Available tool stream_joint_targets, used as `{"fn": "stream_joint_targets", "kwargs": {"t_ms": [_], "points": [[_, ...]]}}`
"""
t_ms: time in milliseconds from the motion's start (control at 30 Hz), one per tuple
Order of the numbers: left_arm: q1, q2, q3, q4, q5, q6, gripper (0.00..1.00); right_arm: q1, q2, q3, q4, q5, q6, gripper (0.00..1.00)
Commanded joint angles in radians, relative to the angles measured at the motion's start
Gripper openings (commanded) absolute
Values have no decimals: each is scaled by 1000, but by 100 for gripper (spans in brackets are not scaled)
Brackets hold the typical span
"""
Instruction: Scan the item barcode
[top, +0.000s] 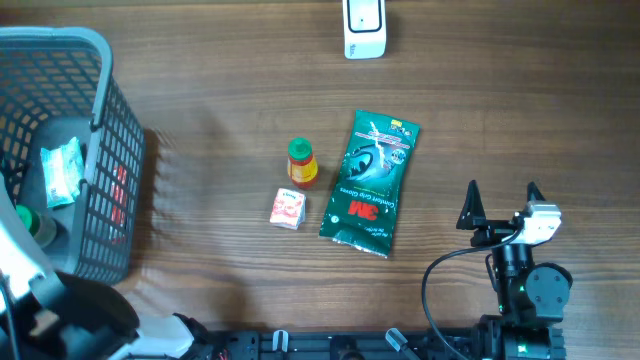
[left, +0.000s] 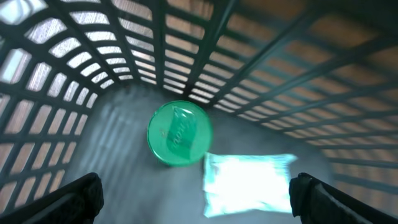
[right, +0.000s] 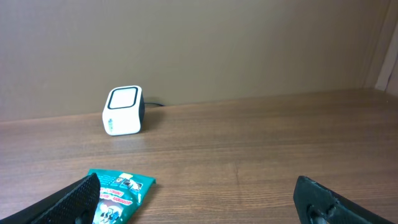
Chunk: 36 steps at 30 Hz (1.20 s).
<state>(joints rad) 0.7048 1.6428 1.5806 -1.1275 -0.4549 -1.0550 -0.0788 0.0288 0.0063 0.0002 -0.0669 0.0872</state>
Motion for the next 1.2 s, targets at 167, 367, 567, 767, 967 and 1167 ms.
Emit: {"fn": "stream_joint_targets", "kwargs": {"t_ms": [167, 367, 567, 767, 967, 1167], "points": [[68, 195, -7, 62, 75, 400, 100, 4, 0, -1, 2, -3, -8, 100], [69, 203, -11, 85, 126, 532, 100, 4, 0, -1, 2, -3, -8, 100], [79, 203, -100, 129, 126, 531, 100, 4, 0, -1, 2, -3, -8, 100], [79, 203, -129, 146, 98, 523, 100, 4, 0, -1, 2, -3, -8, 100], [79, 203, -200, 236, 84, 470, 100, 4, 0, -1, 2, -3, -8, 100], [79, 203, -274, 314, 31, 463, 100, 4, 0, -1, 2, -3, -8, 100]]}}
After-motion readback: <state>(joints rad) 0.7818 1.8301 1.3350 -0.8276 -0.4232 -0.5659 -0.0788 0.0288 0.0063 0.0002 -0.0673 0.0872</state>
